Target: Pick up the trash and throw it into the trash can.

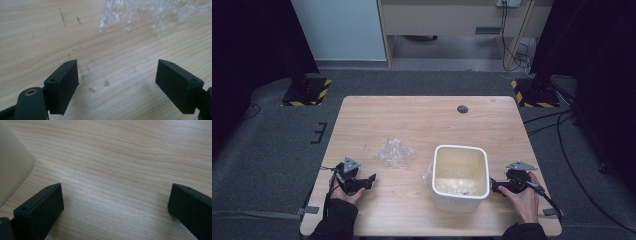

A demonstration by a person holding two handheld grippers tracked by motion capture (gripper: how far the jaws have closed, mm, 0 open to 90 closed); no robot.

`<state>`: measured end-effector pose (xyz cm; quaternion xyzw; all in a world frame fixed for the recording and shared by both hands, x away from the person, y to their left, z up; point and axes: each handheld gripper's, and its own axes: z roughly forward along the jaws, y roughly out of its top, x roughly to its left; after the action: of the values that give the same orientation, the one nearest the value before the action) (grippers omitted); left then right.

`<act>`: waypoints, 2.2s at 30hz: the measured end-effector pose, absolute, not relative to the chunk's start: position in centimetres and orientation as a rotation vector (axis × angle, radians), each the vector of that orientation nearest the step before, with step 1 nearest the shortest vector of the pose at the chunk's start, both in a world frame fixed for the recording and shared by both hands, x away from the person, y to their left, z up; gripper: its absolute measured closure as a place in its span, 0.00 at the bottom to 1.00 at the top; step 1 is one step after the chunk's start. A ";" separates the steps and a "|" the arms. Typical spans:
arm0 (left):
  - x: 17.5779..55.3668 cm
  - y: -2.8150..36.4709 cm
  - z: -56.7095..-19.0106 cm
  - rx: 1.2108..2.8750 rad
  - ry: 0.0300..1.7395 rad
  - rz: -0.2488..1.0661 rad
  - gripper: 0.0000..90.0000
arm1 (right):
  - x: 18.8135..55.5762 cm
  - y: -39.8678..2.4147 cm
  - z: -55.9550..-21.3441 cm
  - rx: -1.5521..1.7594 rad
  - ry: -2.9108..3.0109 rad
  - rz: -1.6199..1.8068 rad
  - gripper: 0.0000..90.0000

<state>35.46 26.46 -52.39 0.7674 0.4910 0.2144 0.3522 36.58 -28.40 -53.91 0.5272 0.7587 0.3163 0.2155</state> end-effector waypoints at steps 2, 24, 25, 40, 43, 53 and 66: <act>35.3 26.5 -51.8 1.956 1.260 0.570 0.20 | 36.6 -28.4 -53.9 1.462 2.103 0.877 0.00; 33.8 26.0 -47.1 1.761 1.108 0.666 0.21 | 36.5 -28.4 -53.9 1.461 2.095 0.870 0.01; 33.8 25.8 -47.0 1.759 1.101 0.659 0.21 | 36.5 -28.4 -53.9 1.462 2.095 0.871 0.01; 35.3 24.3 -45.1 1.736 1.051 0.670 0.21 | 36.5 -28.4 -53.9 1.462 2.095 0.872 0.01; 35.7 24.0 -44.6 1.734 1.041 0.676 0.21 | 36.5 -28.4 -53.9 1.462 2.095 0.871 0.01; 37.0 23.6 -43.3 1.703 1.027 0.700 0.21 | 36.5 -28.4 -53.9 1.462 2.096 0.873 0.01; 39.0 23.1 -44.0 1.707 1.022 0.713 0.21 | 36.5 -28.4 -53.9 1.464 2.095 0.876 0.00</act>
<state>39.05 23.05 -44.04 0.7034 0.4212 0.2937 0.4916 36.50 -28.35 -53.94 0.5288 0.7568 0.3163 0.2180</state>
